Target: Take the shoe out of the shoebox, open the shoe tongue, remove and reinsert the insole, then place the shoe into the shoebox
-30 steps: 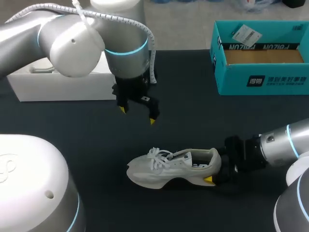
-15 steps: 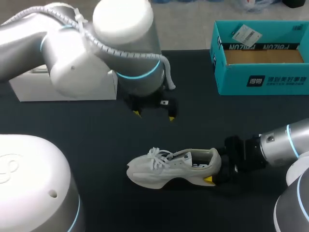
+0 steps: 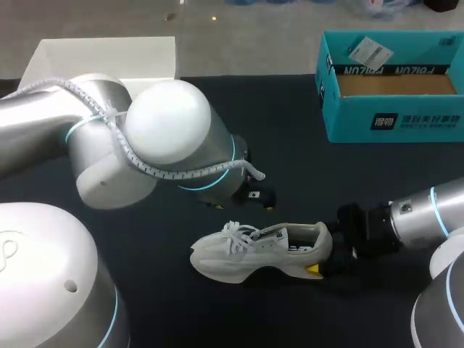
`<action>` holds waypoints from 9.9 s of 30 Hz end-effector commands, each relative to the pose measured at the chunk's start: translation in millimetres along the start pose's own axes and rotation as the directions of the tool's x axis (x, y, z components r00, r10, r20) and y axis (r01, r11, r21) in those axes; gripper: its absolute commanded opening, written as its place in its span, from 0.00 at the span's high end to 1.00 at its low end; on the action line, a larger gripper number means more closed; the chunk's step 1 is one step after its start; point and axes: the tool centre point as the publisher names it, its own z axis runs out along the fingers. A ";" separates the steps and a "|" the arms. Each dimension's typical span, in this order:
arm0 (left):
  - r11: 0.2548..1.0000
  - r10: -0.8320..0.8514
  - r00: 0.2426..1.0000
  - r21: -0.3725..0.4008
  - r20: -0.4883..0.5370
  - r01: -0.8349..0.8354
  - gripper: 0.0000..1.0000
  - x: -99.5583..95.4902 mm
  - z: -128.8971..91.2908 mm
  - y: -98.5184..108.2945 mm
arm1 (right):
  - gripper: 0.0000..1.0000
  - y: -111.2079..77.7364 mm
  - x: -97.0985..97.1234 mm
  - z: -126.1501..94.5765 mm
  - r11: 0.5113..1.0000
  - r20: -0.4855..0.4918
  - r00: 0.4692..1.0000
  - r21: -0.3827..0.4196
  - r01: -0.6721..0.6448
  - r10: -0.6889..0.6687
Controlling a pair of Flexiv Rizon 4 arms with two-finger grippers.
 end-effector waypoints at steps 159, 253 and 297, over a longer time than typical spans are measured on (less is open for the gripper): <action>0.901 -0.311 0.950 -0.308 0.034 0.306 0.00 -101.9 52.5 87.2 | 1.00 0.8 0.7 -0.8 1.000 0.000 1.000 0.002 0.000 0.000; 0.130 0.847 0.167 -0.109 -0.504 -0.986 1.00 63.9 71.1 37.5 | 1.00 0.8 0.7 -0.8 1.000 0.000 1.000 0.002 0.000 0.000; 0.100 0.807 0.126 -0.077 -0.576 -0.992 0.70 34.8 106.3 90.1 | 1.00 0.8 0.7 -0.8 1.000 0.000 1.000 0.002 0.000 0.000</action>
